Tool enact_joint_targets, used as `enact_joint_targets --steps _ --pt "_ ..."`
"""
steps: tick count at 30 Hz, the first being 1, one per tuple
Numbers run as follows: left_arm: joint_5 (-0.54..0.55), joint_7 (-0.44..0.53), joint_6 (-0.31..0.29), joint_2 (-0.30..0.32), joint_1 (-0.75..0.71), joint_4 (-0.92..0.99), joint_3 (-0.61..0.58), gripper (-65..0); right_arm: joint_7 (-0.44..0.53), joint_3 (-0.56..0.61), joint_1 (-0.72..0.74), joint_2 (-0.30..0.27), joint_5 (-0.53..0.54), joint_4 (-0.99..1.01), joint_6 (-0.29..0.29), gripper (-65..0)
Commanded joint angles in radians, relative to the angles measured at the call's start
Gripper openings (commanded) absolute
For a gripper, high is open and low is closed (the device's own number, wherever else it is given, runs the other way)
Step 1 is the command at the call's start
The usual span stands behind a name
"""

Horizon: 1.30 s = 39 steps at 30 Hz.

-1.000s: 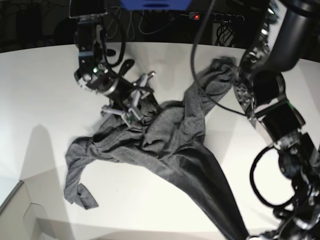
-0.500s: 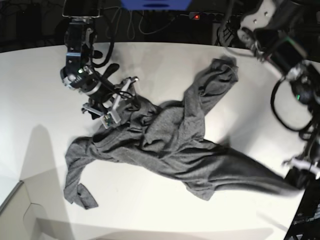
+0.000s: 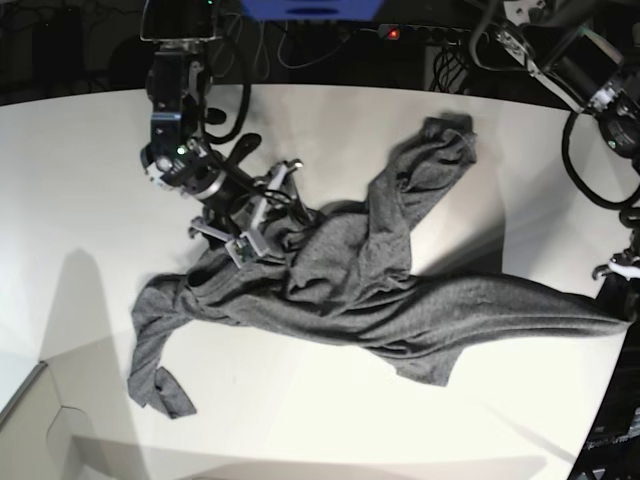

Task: Layout the t-shirt on the table in an organized manner, then fold the t-shirt properly
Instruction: 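Spread the shirt out with both grippers and lay it down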

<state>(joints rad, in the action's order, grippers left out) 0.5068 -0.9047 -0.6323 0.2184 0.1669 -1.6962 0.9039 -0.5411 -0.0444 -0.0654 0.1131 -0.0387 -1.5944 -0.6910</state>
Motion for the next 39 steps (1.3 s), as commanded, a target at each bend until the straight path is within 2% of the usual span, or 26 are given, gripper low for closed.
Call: enact_joint_targets --steps 1,14,16,18,21,22,23,32,39 --pt "0.02 0.028 -0.004 0.019 0.013 -0.02 0.004 -65.0 0.014 0.011 -0.003 0.001 0.012 -0.027 -0.007 -20.0" --pt "0.02 0.031 -0.004 0.019 -0.002 -0.02 0.005 -65.0 0.023 0.027 0.026 -0.02 0.01 0.096 -0.007 -21.5" --pt "0.02 0.031 -0.004 0.019 -0.002 -0.02 0.005 -65.0 0.023 0.027 0.028 -0.022 0.01 0.095 -0.007 -27.4" --pt "0.02 0.029 -0.005 0.019 -0.002 -0.02 0.005 -65.0 0.023 0.027 0.028 -0.029 0.009 0.095 -0.007 -38.1" --pt "0.02 0.028 -0.005 0.019 -0.003 -0.02 0.005 -65.0 0.023 0.025 0.019 -0.066 0.01 0.098 -0.007 -60.4" --pt "0.02 0.029 -0.005 0.019 -0.011 -0.02 0.007 -65.0 0.023 0.024 0.014 -0.074 0.01 0.098 -0.007 -65.0" --pt "0.02 0.032 -0.005 0.019 -0.019 -0.02 0.007 -65.0 0.022 0.011 0.005 -0.085 0.01 0.095 -0.007 -65.0" --pt "0.039 0.035 -0.005 0.014 -0.08 -0.023 0.007 -65.0 0.023 -0.338 -0.027 -0.097 0.012 -0.077 -0.007 -65.0" --pt "0.129 0.035 -0.005 0.011 -0.189 -0.026 0.007 -65.0 0.023 -0.628 0.08 -0.105 0.012 -0.019 -0.007 -65.0"
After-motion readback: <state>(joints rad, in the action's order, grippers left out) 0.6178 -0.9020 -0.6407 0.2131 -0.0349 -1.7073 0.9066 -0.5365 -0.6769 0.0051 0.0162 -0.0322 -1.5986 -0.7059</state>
